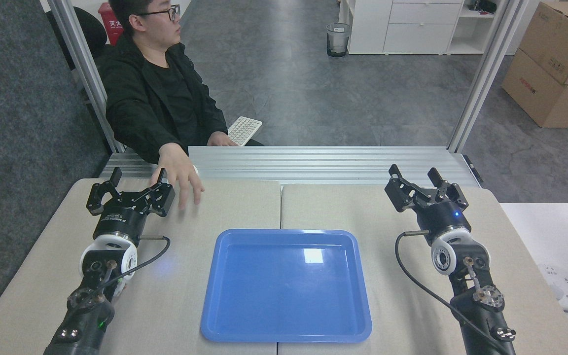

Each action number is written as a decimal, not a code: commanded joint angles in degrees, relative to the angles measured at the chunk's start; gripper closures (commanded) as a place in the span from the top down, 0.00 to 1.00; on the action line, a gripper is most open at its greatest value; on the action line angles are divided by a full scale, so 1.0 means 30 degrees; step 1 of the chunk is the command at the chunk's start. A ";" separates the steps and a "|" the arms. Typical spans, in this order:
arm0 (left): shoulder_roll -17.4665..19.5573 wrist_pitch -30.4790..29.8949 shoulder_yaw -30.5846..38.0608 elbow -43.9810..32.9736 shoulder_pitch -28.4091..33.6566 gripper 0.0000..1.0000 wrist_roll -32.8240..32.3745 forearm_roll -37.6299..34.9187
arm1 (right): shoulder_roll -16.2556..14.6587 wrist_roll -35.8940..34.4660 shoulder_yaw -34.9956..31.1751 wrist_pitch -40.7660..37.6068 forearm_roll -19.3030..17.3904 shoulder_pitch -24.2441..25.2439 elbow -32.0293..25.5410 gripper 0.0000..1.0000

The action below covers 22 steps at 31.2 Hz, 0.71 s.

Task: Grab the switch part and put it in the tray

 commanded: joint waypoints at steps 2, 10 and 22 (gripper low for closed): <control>-0.0188 -0.0008 0.0006 -0.0006 0.0099 1.00 0.0010 0.0024 | -0.0001 0.0013 0.0000 0.0014 0.0000 0.0000 0.0000 1.00; -0.0158 -0.0008 0.0035 -0.0006 0.0099 1.00 0.0010 0.0054 | -0.0001 -0.0016 0.0000 0.0014 0.0000 0.0000 0.0000 1.00; -0.0158 -0.0008 0.0035 -0.0006 0.0099 1.00 0.0010 0.0054 | -0.0001 -0.0016 0.0000 -0.0015 0.0000 0.0000 0.0000 1.00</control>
